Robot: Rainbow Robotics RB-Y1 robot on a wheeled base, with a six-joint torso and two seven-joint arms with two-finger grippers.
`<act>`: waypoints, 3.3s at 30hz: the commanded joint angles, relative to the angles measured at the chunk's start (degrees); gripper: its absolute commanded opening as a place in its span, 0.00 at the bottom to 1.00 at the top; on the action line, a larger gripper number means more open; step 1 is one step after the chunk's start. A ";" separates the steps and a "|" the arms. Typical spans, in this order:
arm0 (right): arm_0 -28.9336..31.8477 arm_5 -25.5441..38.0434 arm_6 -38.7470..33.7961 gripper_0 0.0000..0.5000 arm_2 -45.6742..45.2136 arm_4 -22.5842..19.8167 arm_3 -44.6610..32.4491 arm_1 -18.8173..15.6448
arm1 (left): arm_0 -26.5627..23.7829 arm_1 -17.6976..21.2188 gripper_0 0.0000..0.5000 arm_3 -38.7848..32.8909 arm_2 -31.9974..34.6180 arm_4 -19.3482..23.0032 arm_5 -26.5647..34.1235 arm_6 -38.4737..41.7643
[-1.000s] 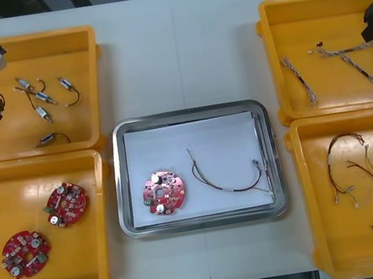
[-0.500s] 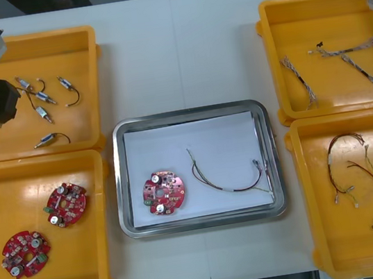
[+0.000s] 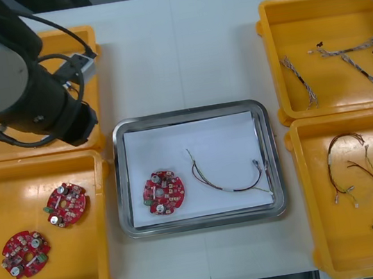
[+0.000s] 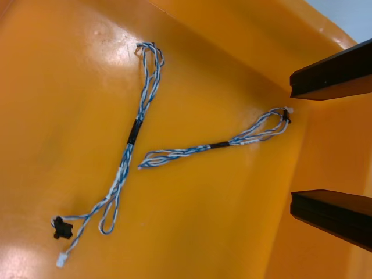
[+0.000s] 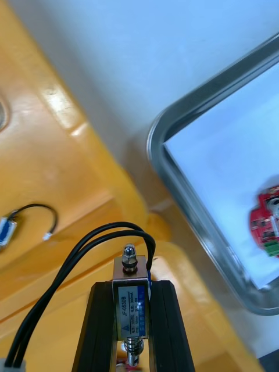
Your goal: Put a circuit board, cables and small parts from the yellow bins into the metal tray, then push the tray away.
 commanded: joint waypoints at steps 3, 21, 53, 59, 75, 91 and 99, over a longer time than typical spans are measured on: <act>-2.86 -5.35 4.61 0.90 -0.81 -0.18 5.14 -2.22 | -3.89 -3.79 0.00 -1.90 -6.70 -0.02 -0.46 11.18; -2.77 -14.05 5.66 0.89 1.04 -2.90 14.98 -1.43 | -4.15 -4.49 0.00 6.97 -19.26 -3.63 -13.99 12.06; 0.04 -24.33 6.19 0.89 2.79 -5.89 22.54 2.26 | -4.24 -6.52 0.86 14.80 -24.98 -8.64 -23.13 12.76; 0.75 -24.42 6.10 0.81 2.79 -6.42 22.54 2.18 | -4.24 -6.43 1.00 14.71 -24.98 -8.55 -23.22 13.03; 0.84 -21.08 7.07 0.00 2.62 -7.65 21.75 0.68 | -4.33 -7.66 1.00 7.41 -17.15 -7.49 -13.02 14.26; 0.84 -3.59 5.40 0.00 -3.01 -5.18 3.38 -0.81 | -4.33 -7.48 1.00 0.29 -0.19 -6.44 0.47 13.91; 1.27 10.65 5.40 0.00 -6.43 -3.78 -10.77 -0.81 | -4.33 -3.88 1.00 3.19 5.61 -6.88 0.47 13.82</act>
